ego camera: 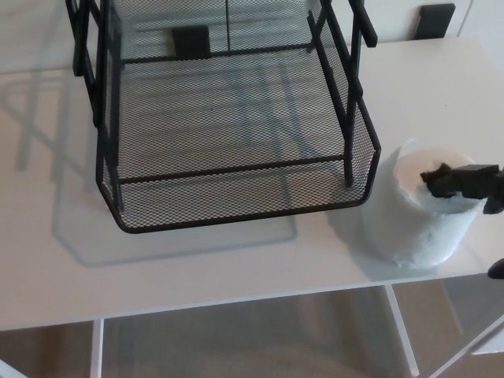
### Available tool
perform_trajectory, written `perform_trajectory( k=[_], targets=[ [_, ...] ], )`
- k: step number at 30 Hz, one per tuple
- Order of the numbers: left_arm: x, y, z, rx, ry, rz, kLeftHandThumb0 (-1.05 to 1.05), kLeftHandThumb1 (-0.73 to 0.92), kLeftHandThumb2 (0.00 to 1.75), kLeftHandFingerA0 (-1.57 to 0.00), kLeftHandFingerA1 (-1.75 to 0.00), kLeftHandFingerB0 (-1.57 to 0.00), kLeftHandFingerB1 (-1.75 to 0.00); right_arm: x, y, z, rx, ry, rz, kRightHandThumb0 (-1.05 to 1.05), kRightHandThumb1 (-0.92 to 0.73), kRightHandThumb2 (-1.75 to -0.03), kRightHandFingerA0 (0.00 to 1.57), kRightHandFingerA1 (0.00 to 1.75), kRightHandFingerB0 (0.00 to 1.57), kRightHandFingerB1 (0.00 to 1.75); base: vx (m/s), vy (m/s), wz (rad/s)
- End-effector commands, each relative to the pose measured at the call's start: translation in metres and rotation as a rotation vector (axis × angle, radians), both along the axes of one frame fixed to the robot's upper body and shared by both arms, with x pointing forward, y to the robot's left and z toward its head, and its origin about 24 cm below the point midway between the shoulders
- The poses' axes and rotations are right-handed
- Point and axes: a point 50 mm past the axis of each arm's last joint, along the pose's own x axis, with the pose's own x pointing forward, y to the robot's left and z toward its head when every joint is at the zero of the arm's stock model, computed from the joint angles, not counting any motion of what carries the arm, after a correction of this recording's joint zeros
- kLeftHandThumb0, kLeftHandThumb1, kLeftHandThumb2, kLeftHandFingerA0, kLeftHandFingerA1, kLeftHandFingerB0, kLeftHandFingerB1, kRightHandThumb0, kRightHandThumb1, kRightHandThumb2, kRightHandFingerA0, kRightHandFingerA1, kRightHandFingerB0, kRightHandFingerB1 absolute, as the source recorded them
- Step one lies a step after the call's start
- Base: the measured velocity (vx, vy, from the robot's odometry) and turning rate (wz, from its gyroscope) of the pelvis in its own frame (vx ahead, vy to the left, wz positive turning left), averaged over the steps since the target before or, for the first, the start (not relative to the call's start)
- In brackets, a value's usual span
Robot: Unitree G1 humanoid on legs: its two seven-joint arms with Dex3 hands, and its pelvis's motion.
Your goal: The robot walks towards a desk on which a file tray is kept in the middle and a toilet paper roll is kept on its right. The robot uses its right hand to hook on finger in the gap of the roll and grabs it, lifts it and places it on the tray.
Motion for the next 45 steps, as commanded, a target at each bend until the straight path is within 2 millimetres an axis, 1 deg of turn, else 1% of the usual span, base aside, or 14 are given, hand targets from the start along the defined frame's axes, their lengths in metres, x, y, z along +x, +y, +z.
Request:
perform_trajectory(
  k=[1,4,5,6,10,11,12,15,19,23,27,30,37,45],
  targets=[
    [0.004,0.004,0.005,0.033,-0.019,-0.043,-0.66,0.92,0.69,-0.3,-0.37,-0.27,-0.32,0.001,0.0,-0.012,-0.102,-0.088,0.048,-0.57,-0.46,-0.78,0.65,0.92,0.13,0.42,0.0,0.0,0.0],
    [0.003,0.003,0.004,0.032,-0.023,-0.036,-0.67,0.92,0.68,-0.31,-0.37,-0.27,-0.31,0.002,-0.001,-0.014,-0.138,-0.097,0.049,-0.59,-0.47,-0.79,0.65,0.9,0.11,0.43,0.0,0.0,0.0],
    [0.003,0.003,0.004,0.024,-0.023,-0.038,-0.66,0.92,0.7,-0.26,-0.36,-0.26,-0.32,0.003,-0.002,-0.015,-0.162,-0.104,0.044,-0.62,-0.5,-0.81,0.61,0.74,0.16,0.43,0.0,0.0,0.0],
    [0.004,0.003,0.004,0.026,-0.016,-0.044,-0.67,0.92,0.71,-0.27,-0.36,-0.26,-0.32,0.003,-0.003,-0.017,-0.169,-0.106,0.042,-0.54,-0.6,-0.58,0.64,0.66,0.22,0.32,0.0,0.0,0.0],
    [0.005,0.003,0.004,0.017,-0.024,-0.046,-0.65,0.92,0.71,-0.23,-0.34,-0.24,-0.32,0.004,-0.005,-0.02,-0.162,-0.14,0.026,-0.54,-0.58,-0.58,0.72,0.67,0.29,0.33,0.0,0.0,0.0],
    [0.005,0.003,0.004,0.01,-0.034,-0.024,-0.65,0.92,0.69,-0.25,-0.34,-0.26,-0.32,0.005,-0.005,-0.021,-0.168,-0.159,0.016,-0.55,-0.59,-0.57,0.84,0.73,0.34,0.31,0.0,0.0,0.0],
    [0.004,0.003,0.003,0.008,-0.032,-0.03,-0.63,0.92,0.7,-0.23,-0.34,-0.26,-0.32,0.005,-0.002,-0.022,-0.185,-0.219,0.022,-0.47,-0.56,-0.6,0.85,1.41,0.43,0.36,0.0,0.0,0.0],
    [0.003,0.002,0.004,0.001,-0.032,-0.037,-0.63,0.92,0.71,-0.25,-0.34,-0.26,-0.32,0.006,0.001,-0.023,-0.201,-0.31,0.056,-0.41,-0.6,-0.58,0.91,1.5,0.5,0.38,0.0,0.0,0.0],
    [0.003,0.0,0.002,0.003,-0.03,-0.039,-0.66,0.92,0.69,-0.27,-0.35,-0.25,-0.31,0.009,0.009,-0.026,-0.099,-0.499,0.09,-0.25,-0.66,-0.62,0.93,1.73,0.77,0.55,0.0,0.0,0.0],
    [0.005,-0.002,0.001,-0.011,-0.035,-0.065,-0.65,0.92,0.73,-0.2,-0.33,-0.25,-0.34,0.009,0.017,-0.027,0.005,-0.633,0.1,-0.39,-0.52,-0.61,0.99,1.71,0.96,0.67,0.0,0.0,0.0],
    [0.008,-0.003,-0.002,-0.006,-0.026,-0.06,-0.63,0.92,0.7,-0.26,-0.35,-0.26,-0.33,0.007,0.024,-0.034,0.063,-0.71,0.118,-0.43,-0.48,-0.6,1.0,1.7,0.95,0.71,0.0,0.0,0.0],
    [0.009,-0.004,-0.001,-0.017,-0.026,-0.072,-0.64,0.92,0.7,-0.21,-0.32,-0.26,-0.32,0.005,0.026,-0.04,0.083,-0.737,0.136,-0.33,-0.49,-0.6,1.01,1.7,0.96,0.75,0.0,0.0,0.0],
    [0.014,-0.006,-0.002,-0.01,-0.048,-0.074,-0.63,0.92,0.69,-0.32,-0.36,-0.27,-0.32,-0.001,0.028,-0.064,0.128,-0.724,0.056,-0.21,-0.54,-0.65,1.02,1.69,0.98,0.74,0.0,0.0,0.0],
    [0.018,-0.008,-0.001,-0.003,-0.046,-0.138,-0.62,0.92,0.72,-0.31,-0.37,-0.25,-0.33,-0.002,0.015,-0.059,0.162,-0.777,0.025,-0.22,-0.5,-0.61,1.02,1.7,0.97,0.74,0.0,0.0,0.0]
  ],
)
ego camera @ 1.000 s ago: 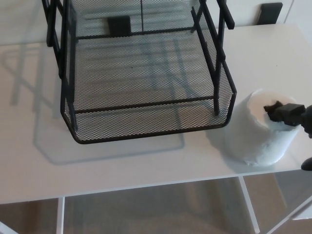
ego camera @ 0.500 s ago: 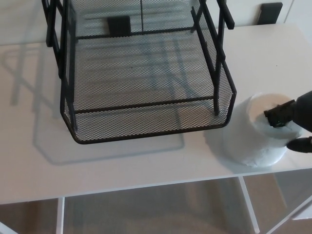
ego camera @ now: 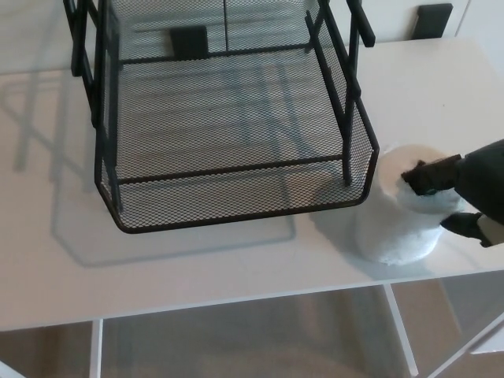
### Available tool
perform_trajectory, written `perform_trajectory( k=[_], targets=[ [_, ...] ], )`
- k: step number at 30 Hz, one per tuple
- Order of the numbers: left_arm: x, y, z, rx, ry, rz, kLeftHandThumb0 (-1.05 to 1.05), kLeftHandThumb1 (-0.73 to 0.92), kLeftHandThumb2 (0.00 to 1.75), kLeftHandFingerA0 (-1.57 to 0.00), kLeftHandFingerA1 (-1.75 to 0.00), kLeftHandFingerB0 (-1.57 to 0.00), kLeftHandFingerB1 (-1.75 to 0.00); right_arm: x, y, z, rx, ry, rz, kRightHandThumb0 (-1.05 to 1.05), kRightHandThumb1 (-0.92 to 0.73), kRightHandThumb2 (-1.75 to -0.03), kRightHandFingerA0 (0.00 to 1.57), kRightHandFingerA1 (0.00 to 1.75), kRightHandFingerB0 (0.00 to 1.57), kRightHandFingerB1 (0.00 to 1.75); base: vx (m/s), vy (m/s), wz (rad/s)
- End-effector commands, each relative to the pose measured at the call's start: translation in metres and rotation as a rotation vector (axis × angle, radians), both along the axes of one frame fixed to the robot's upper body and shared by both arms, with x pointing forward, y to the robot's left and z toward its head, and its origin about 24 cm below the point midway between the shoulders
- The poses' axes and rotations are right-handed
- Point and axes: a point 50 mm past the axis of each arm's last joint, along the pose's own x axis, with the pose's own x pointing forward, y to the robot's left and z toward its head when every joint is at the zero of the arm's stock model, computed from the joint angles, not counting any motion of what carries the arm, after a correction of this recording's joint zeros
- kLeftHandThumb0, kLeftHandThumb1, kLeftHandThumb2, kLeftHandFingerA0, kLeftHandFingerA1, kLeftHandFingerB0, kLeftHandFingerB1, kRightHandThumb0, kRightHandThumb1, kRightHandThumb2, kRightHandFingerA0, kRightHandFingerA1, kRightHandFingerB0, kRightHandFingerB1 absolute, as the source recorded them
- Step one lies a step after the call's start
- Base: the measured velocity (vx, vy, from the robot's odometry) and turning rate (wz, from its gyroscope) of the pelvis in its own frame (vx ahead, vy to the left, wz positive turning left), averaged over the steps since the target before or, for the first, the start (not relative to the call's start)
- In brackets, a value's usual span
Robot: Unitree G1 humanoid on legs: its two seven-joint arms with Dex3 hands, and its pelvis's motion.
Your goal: The robot walks towards a desk on which a file tray is kept in the middle and a toilet paper roll is kept on its right. The robot uses its right hand to hook on finger in the gap of the roll and grabs it, lifts it and places it on the tray.
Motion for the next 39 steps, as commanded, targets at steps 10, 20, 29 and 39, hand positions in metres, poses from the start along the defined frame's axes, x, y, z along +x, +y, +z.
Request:
perform_trajectory(
  k=[10,20,29,39],
  targets=[
    [0.006,0.003,0.007,0.016,-0.033,-0.079,-0.64,0.92,0.71,-0.28,-0.35,-0.26,-0.32,-0.015,-0.036,0.014,0.043,-0.285,0.019,-0.25,-0.52,-0.6,0.98,1.68,0.96,0.71,0.0,0.0,0.0],
    [0.006,0.008,0.009,0.028,-0.024,-0.071,-0.64,0.92,0.72,-0.28,-0.36,-0.26,-0.33,-0.019,-0.057,0.065,0.059,-0.224,-0.039,-0.24,-0.61,-0.59,0.98,1.6,0.97,0.62,0.0,0.0,0.0],
    [0.005,0.009,0.01,0.04,-0.027,-0.063,-0.63,0.92,0.71,-0.3,-0.36,-0.28,-0.33,-0.01,-0.061,0.117,0.019,-0.321,-0.036,-0.22,-0.55,-0.68,1.01,1.56,1.0,0.66,0.0,0.0,0.0],
    [0.004,0.006,0.009,0.029,-0.039,-0.074,-0.62,0.92,0.71,-0.3,-0.36,-0.26,-0.33,0.008,-0.019,0.178,0.1,-0.416,0.021,-0.35,-0.59,-0.63,0.96,1.68,0.91,0.61,0.0,0.0,0.0]
  ],
)
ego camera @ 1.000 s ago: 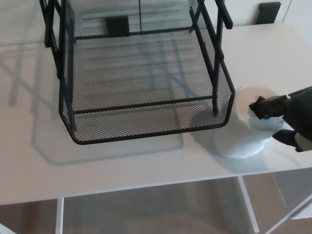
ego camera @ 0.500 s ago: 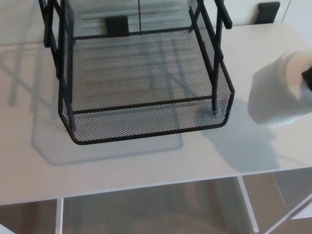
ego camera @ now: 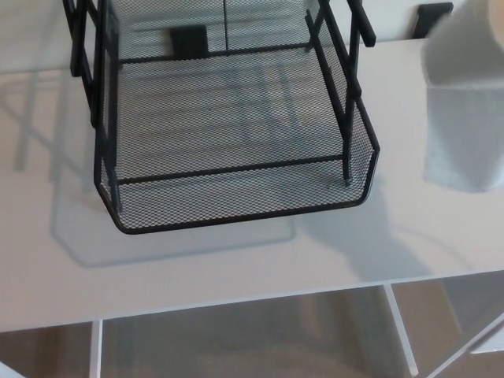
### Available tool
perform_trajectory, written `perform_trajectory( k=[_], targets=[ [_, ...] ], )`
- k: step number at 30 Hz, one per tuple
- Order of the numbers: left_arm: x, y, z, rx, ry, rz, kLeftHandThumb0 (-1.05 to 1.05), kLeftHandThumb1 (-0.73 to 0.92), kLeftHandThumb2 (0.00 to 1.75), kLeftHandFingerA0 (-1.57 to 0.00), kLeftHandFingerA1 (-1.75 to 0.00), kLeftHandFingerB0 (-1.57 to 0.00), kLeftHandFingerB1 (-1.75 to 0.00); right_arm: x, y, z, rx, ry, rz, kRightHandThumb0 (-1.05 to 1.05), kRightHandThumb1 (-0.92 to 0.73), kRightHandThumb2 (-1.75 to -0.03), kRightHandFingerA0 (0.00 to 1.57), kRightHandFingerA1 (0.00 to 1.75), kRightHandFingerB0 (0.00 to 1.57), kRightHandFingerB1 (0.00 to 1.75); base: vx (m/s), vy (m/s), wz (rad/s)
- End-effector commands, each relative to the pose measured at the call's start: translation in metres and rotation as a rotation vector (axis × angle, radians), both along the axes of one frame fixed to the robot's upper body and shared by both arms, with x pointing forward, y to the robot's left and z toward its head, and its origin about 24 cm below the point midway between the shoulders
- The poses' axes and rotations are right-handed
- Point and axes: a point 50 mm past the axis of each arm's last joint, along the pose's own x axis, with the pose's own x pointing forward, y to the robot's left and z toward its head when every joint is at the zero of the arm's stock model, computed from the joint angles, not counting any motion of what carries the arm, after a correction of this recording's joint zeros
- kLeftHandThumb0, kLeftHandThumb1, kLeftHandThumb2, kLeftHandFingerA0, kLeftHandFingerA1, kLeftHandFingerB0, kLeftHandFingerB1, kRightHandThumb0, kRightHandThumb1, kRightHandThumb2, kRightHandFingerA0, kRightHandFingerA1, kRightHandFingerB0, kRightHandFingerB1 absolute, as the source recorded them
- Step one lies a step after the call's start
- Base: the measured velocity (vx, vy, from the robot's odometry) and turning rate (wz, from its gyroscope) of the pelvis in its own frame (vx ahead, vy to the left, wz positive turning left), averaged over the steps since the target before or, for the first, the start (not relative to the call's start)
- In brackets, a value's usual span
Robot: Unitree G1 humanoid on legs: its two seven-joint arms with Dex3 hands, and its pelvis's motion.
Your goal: The robot walks towards a desk on which a file tray is kept in the middle and a toilet paper roll is kept on its right. The robot uses its right hand to hook on finger in the gap of the roll and grabs it, lifts it and places it on the tray.
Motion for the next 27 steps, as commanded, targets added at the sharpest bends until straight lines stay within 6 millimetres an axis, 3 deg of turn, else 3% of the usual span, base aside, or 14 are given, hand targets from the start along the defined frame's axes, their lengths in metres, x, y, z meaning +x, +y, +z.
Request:
perform_trajectory(
  k=[1,3,9,12,13,16,17,22,25,26,27],
  targets=[
    [0.002,0.003,0.005,0.009,-0.027,-0.028,-0.61,0.92,0.71,-0.28,-0.35,-0.26,-0.33,0.008,0.022,0.03,0.087,0.008,0.013,-0.33,-0.59,-0.61,0.95,1.66,0.92,0.6,0.0,0.0,0.0],
    [0.0,0.003,0.004,0.015,-0.019,-0.041,-0.63,0.92,0.71,-0.27,-0.35,-0.24,-0.32,0.014,0.039,0.042,0.111,-0.057,0.068,-0.32,-0.6,-0.66,1.02,1.66,0.95,0.69,0.0,0.0,0.0],
    [0.005,0.001,0.002,0.022,-0.006,-0.029,-0.61,0.92,0.72,-0.27,-0.35,-0.26,-0.33,0.023,0.076,0.06,0.139,-0.11,0.15,-0.29,-0.62,-0.67,0.96,1.68,0.91,0.7,0.0,0.0,0.0],
    [0.004,0.001,0.002,0.018,-0.02,-0.043,-0.62,0.92,0.71,-0.27,-0.35,-0.25,-0.33,0.025,0.09,0.06,0.136,-0.092,0.184,-0.3,-0.61,-0.68,0.98,1.62,0.92,0.68,0.0,0.0,0.0],
    [0.006,0.0,0.002,0.012,-0.023,-0.043,-0.62,0.92,0.71,-0.28,-0.35,-0.26,-0.33,0.025,0.098,0.059,0.106,-0.055,0.194,-0.35,-0.61,-0.59,0.95,1.63,0.91,0.66,0.0,0.0,0.0],
    [0.008,-0.002,0.001,0.003,-0.03,-0.025,-0.6,0.92,0.71,-0.27,-0.35,-0.26,-0.32,0.029,0.116,0.049,0.052,-0.015,0.226,-0.34,-0.55,-0.6,0.94,1.66,0.91,0.62,0.0,0.0,0.0],
    [0.008,-0.003,0.0,-0.009,-0.036,-0.018,-0.61,0.92,0.69,-0.26,-0.35,-0.25,-0.32,0.032,0.123,0.043,0.024,0.03,0.221,-0.36,-0.57,-0.6,0.86,1.69,0.86,0.61,0.0,0.0,0.0],
    [0.008,-0.005,-0.002,0.005,-0.033,-0.035,-0.62,0.92,0.69,-0.31,-0.36,-0.28,-0.33,0.044,0.148,0.017,-0.022,0.188,0.223,-0.33,-0.52,-0.58,0.88,1.66,0.91,0.57,0.0,0.0,0.0],
    [0.01,-0.005,-0.003,-0.003,-0.036,-0.006,-0.63,0.92,0.68,-0.31,-0.36,-0.27,-0.32,0.053,0.155,0.003,-0.083,0.245,0.216,-0.35,-0.52,-0.58,0.87,1.67,0.92,0.59,0.0,0.0,0.0],
    [0.01,-0.005,-0.002,-0.004,-0.033,-0.022,-0.62,0.92,0.7,-0.29,-0.36,-0.25,-0.33,0.055,0.156,-0.001,-0.105,0.271,0.215,-0.4,-0.54,-0.65,0.86,1.58,0.95,0.64,0.0,0.0,0.0],
    [0.01,-0.004,-0.002,-0.006,-0.03,-0.022,-0.64,0.92,0.69,-0.3,-0.35,-0.27,-0.32,0.057,0.158,-0.006,-0.138,0.322,0.213,-0.35,-0.57,-0.61,0.82,1.64,0.92,0.62,0.0,0.0,0.0]
  ],
)
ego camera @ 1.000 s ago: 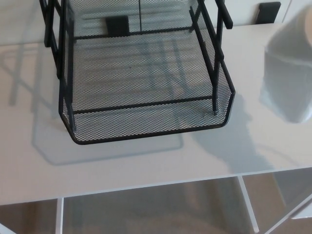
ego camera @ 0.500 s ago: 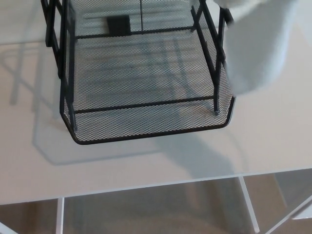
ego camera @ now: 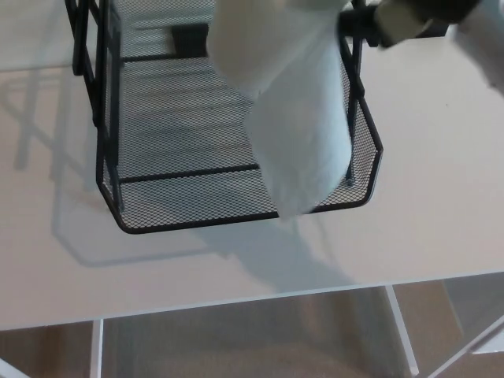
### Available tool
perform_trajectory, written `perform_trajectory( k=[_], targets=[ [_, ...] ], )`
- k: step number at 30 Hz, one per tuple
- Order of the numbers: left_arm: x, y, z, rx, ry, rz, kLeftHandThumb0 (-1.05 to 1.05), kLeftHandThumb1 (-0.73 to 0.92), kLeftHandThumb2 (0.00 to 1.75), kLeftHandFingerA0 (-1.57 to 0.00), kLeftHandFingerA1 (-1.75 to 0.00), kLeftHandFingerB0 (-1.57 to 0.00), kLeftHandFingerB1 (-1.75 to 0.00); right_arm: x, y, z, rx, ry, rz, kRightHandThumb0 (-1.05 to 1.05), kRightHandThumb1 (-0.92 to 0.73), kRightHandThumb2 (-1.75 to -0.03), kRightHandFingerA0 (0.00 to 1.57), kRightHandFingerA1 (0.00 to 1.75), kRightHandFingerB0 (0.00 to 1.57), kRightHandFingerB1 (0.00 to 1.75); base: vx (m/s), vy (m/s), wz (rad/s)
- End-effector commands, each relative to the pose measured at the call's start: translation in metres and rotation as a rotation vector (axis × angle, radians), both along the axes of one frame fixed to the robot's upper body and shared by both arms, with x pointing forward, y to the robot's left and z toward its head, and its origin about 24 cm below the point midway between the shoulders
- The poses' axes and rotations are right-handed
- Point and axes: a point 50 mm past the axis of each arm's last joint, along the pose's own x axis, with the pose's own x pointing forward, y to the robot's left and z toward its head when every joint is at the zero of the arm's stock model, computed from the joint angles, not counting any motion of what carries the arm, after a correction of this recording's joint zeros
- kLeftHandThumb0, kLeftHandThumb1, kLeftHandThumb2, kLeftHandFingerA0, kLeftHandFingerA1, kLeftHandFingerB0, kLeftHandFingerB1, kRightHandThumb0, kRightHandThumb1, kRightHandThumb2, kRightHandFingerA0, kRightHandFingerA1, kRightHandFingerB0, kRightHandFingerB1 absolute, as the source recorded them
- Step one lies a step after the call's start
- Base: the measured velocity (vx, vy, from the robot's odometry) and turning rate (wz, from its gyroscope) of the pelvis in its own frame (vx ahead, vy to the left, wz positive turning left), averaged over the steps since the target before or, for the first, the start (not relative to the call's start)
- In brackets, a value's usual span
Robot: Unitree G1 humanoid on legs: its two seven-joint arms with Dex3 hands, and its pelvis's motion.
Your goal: The robot walks towards a desk on which a file tray is kept in the middle and a toilet paper roll is kept on its right. The robot uses its right hand to hook on finger in the gap of the roll and grabs it, lifts it and places it on the tray.
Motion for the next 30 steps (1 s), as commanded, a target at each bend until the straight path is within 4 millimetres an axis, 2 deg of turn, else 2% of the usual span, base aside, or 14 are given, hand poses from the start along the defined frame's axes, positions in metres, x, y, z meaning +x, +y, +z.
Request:
perform_trajectory(
  k=[1,2,3,7,9,11,13,15,19,20,22,24,27,30],
  targets=[
    [0.0,0.002,0.001,0.011,0.001,-0.011,-0.64,0.92,0.69,-0.3,-0.35,-0.27,-0.32,0.011,0.008,-0.015,-0.169,0.162,-0.034,-0.35,-0.57,-0.61,0.82,1.64,0.92,0.62,0.0,0.0,0.0],
    [0.0,0.002,0.003,0.005,-0.013,-0.029,-0.64,0.92,0.69,-0.26,-0.34,-0.27,-0.32,0.012,0.009,-0.018,-0.189,0.161,-0.015,-0.32,-0.55,-0.58,0.87,1.59,0.97,0.65,0.0,0.0,0.0],
    [0.001,0.002,0.003,0.005,-0.013,-0.015,-0.64,0.92,0.68,-0.29,-0.35,-0.27,-0.32,0.013,0.011,-0.022,-0.27,0.222,0.011,-0.3,-0.58,-0.67,0.89,1.51,0.95,0.75,0.0,0.0,0.0],
    [0.001,0.003,0.003,0.021,-0.013,-0.021,-0.64,0.92,0.68,-0.33,-0.37,-0.29,-0.32,0.012,0.013,-0.022,-0.316,0.285,0.007,-0.32,-0.59,-0.66,0.92,1.56,0.98,0.75,0.0,0.0,0.0],
    [0.003,0.003,0.004,0.026,0.01,-0.038,-0.64,0.92,0.7,-0.29,-0.35,-0.27,-0.32,0.012,0.018,-0.012,-0.316,0.314,0.04,-0.34,-0.59,-0.62,0.94,1.53,0.93,0.77,0.0,0.0,0.0],
    [0.002,0.003,0.004,0.001,-0.02,0.003,-0.64,0.92,0.68,-0.28,-0.35,-0.26,-0.32,0.014,0.021,-0.007,-0.309,0.324,0.054,-0.31,-0.59,-0.67,0.85,1.45,0.94,0.77,0.0,0.0,0.0],
    [0.002,0.003,0.004,-0.001,-0.022,0.006,-0.64,0.92,0.68,-0.28,-0.35,-0.26,-0.32,0.014,0.022,-0.007,-0.311,0.327,0.056,-0.31,-0.59,-0.67,0.85,1.45,0.94,0.77,0.0,0.0,0.0],
    [-0.001,0.003,0.005,0.005,-0.017,-0.023,-0.67,0.92,0.68,-0.3,-0.36,-0.26,-0.32,0.015,0.026,0.001,-0.288,0.383,0.059,-0.34,-0.6,-0.63,0.87,1.29,0.91,0.72,0.0,0.0,0.0],
    [-0.004,0.003,0.005,-0.019,-0.041,0.018,-0.64,0.91,0.67,-0.28,-0.35,-0.27,-0.32,0.015,0.031,0.007,-0.256,0.482,0.037,-0.31,-0.62,-0.63,0.83,1.36,0.88,0.68,0.0,0.0,0.0],
    [-0.001,0.003,0.006,0.03,-0.006,-0.025,-0.65,0.92,0.69,-0.33,-0.36,-0.29,-0.32,0.016,0.033,0.012,-0.204,0.637,0.0,-0.26,-0.67,-0.67,0.82,1.26,0.82,0.66,0.0,0.0,0.0],
    [0.0,0.002,0.006,0.028,-0.011,-0.033,-0.65,0.92,0.69,-0.38,-0.39,-0.27,-0.32,0.017,0.033,0.018,-0.18,0.721,-0.033,-0.23,-0.65,-0.66,0.78,1.24,0.77,0.57,0.0,0.0,0.0],
    [0.0,0.001,0.005,0.027,-0.005,-0.048,-0.64,0.92,0.7,-0.3,-0.37,-0.26,-0.32,0.017,0.033,0.025,-0.179,0.769,-0.052,-0.27,-0.64,-0.62,0.74,1.32,0.7,0.5,0.0,0.0,0.0],
    [-0.002,0.003,0.004,0.008,-0.011,-0.007,-0.65,0.92,0.68,-0.3,-0.36,-0.27,-0.32,0.019,0.027,0.041,-0.181,0.846,-0.103,-0.29,-0.57,-0.6,0.78,1.48,0.6,0.42,0.0,0.0,0.0],
    [0.0,0.003,0.004,0.027,-0.007,-0.024,-0.64,0.92,0.69,-0.35,-0.38,-0.3,-0.33,0.02,0.021,0.055,-0.191,0.909,-0.142,-0.35,-0.51,-0.55,0.77,1.37,0.49,0.37,0.0,0.0,0.0]
  ],
)
